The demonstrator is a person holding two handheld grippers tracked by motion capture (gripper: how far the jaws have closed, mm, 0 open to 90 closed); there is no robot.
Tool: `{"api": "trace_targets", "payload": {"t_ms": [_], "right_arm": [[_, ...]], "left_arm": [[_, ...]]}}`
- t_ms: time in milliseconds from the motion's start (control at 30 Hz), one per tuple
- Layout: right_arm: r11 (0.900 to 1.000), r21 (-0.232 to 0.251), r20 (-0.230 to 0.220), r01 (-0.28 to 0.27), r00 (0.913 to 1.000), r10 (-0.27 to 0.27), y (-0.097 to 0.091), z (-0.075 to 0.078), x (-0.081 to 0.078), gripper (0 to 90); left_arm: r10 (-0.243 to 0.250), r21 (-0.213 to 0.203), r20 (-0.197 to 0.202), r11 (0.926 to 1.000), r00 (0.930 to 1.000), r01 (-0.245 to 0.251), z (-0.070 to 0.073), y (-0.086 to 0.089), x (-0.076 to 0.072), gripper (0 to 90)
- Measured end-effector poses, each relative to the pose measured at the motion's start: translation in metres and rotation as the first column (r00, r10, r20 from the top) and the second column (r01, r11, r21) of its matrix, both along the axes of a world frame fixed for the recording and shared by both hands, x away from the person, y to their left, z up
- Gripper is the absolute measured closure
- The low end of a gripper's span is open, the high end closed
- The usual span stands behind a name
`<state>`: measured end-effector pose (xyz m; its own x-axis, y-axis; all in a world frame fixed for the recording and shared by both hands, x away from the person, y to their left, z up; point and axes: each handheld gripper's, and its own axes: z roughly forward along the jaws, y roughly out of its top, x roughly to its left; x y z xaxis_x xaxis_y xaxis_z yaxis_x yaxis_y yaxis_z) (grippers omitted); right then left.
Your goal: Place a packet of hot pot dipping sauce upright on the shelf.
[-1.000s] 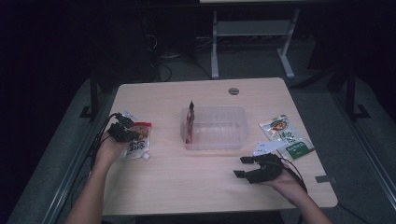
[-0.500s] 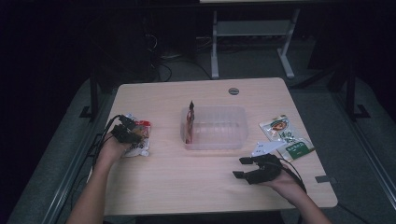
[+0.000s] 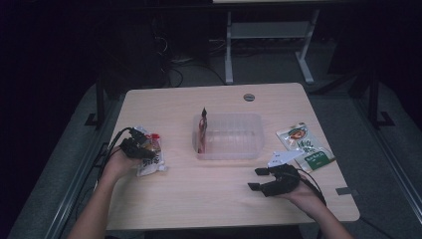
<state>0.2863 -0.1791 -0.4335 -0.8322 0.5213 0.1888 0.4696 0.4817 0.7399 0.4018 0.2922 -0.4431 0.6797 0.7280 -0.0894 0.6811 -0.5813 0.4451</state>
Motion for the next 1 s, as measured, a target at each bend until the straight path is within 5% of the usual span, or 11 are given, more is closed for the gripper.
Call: {"api": "trace_targets", "payload": {"t_ms": [300, 567, 867, 1000], "right_arm": [[1.0, 0.002, 0.0, 0.002, 1.0, -0.002, 0.0, 0.0, 0.0, 38.4], [1.0, 0.002, 0.001, 0.002, 1.0, -0.002, 0.0, 0.001, 0.0, 38.4], [0.9999, 0.004, 0.004, 0.013, 0.9999, -0.013, -0.002, 0.002, 0.001, 38.4], [0.9999, 0.005, 0.005, 0.013, 0.9999, -0.013, -0.003, 0.002, 0.002, 38.3]], "left_arm": [[-0.052, -0.065, -0.034, 0.9967, 0.9981, 0.049, -0.002, -0.014, -0.02, 90.0], [-0.145, -0.084, -0.045, 0.9864, 0.9884, 0.141, -0.002, -0.036, -0.038, 90.0], [-0.266, -0.092, -0.055, 0.9611, 0.9624, 0.26, -0.001, -0.075, -0.057, 90.0], [-0.326, -0.093, -0.049, 0.9425, 0.944, 0.321, -0.001, -0.095, -0.066, 90.0]]}}
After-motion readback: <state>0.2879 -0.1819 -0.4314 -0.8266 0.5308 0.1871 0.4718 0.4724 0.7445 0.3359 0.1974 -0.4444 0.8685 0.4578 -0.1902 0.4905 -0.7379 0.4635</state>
